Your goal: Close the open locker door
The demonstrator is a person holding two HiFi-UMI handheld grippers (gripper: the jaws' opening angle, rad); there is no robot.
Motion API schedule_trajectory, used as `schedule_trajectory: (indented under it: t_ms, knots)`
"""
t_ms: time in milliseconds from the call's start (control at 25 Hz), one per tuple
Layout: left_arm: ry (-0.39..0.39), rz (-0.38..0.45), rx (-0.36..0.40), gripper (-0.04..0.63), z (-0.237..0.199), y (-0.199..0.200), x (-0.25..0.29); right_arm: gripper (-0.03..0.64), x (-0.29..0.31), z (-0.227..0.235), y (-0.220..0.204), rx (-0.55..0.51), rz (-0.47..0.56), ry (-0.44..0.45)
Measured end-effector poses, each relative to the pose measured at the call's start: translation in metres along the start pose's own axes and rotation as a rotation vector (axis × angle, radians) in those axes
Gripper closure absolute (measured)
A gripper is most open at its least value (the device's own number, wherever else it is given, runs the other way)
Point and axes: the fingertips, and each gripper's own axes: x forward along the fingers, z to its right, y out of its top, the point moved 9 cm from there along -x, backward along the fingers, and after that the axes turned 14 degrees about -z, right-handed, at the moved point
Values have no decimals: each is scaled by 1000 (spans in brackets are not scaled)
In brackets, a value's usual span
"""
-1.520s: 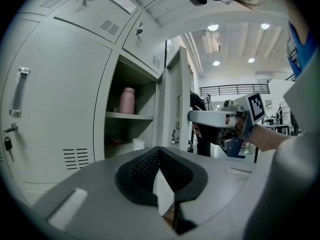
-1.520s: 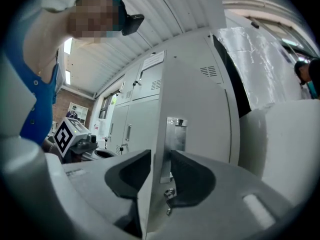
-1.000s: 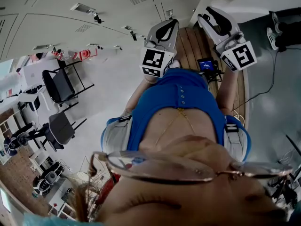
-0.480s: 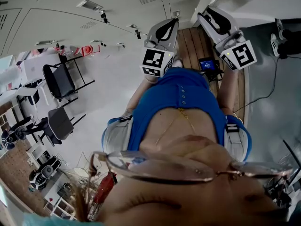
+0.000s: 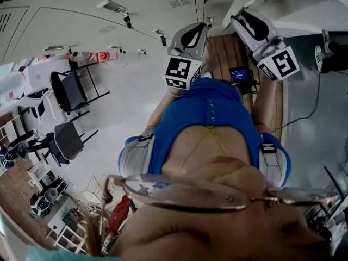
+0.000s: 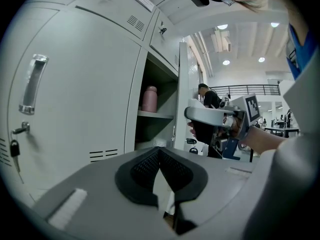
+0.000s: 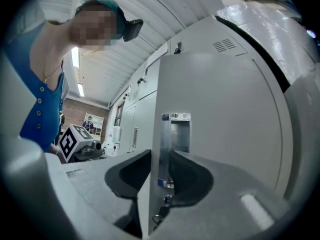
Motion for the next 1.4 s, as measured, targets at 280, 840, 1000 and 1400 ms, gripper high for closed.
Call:
schedule_trajectory:
  t_ms: [280,840,1000,1400]
  knots:
    - [7,0,-1,600,-17,4,4,505,20,7,4,-3,3,-2]
    - [11,7,0,600,-50,10,10,520,54,19,5,20,26,-9]
    - [11,2,-5,600,-58,10,12,525,62,22,6,29,29,-9]
    - [-4,-1,-1,600,-71,15,22,548,79,33,9,40,26,-29]
